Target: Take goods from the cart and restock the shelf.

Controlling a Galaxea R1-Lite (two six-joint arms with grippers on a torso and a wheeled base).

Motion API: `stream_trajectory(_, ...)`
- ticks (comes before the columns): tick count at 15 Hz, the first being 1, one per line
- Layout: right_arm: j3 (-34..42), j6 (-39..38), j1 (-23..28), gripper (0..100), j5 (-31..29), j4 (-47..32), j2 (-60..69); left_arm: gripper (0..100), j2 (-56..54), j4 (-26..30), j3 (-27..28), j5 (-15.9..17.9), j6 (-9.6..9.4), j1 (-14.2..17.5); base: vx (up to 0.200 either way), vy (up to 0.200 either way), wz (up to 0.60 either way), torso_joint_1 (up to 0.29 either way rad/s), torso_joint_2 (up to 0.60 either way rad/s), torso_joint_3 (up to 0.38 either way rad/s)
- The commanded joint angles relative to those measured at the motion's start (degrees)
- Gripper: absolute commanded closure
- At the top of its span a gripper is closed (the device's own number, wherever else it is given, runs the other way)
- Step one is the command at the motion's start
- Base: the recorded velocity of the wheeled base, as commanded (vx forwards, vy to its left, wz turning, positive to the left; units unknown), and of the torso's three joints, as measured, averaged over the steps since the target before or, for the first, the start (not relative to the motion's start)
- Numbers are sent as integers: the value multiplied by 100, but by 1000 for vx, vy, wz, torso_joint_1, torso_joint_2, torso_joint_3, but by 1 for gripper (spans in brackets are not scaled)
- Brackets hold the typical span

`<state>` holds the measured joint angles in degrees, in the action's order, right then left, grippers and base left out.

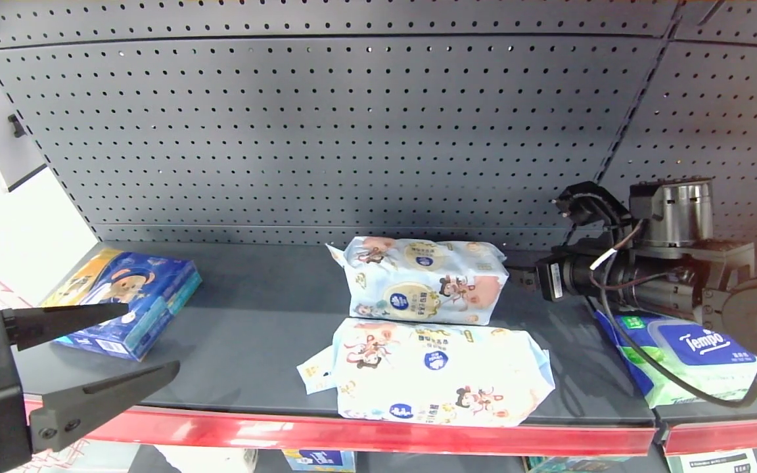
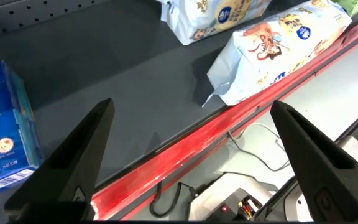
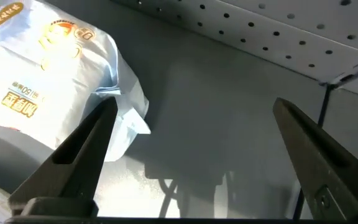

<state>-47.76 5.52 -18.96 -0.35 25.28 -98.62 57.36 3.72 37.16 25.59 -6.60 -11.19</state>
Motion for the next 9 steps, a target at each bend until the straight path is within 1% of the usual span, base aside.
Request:
stream_trajectory(1, -31, 1, -29, 0, 0, 3, -34, 0, -23, 6, -7, -1, 0, 3, 0, 0, 0, 0, 0, 0)
stream_trajectory(2, -31, 1, -29, 0, 0, 3, -34, 0, -23, 6, -7, -1, 0, 3, 0, 0, 0, 0, 0, 0)
stream_trajectory(3, 39, -34, -143, 0, -9, 3, 27, 0, -40, 6, -51, -1, -8, 3, 0, 0, 0, 0, 0, 0)
stream_trajectory(4, 118, -51, -99, 0, -17, 3, 185, 0, -40, 6, -112, 8, -17, -6, 0, 0, 0, 0, 0, 0)
stream_trajectory(5, 320, -69, 50, 0, -26, 3, 440, 0, -14, -3, -165, 8, -26, -6, 0, 0, 0, 0, 0, 0)
stream_trajectory(7, 1102, -78, 182, 0, -35, -6, 1381, 0, 197, -3, -191, 16, -44, -41, 0, 0, 0, 0, 0, 0)
stream_trajectory(9, 1621, -78, 270, 0, -132, -6, 2277, 0, 505, -3, -156, 16, -61, -85, 0, 0, 0, 0, 0, 0)
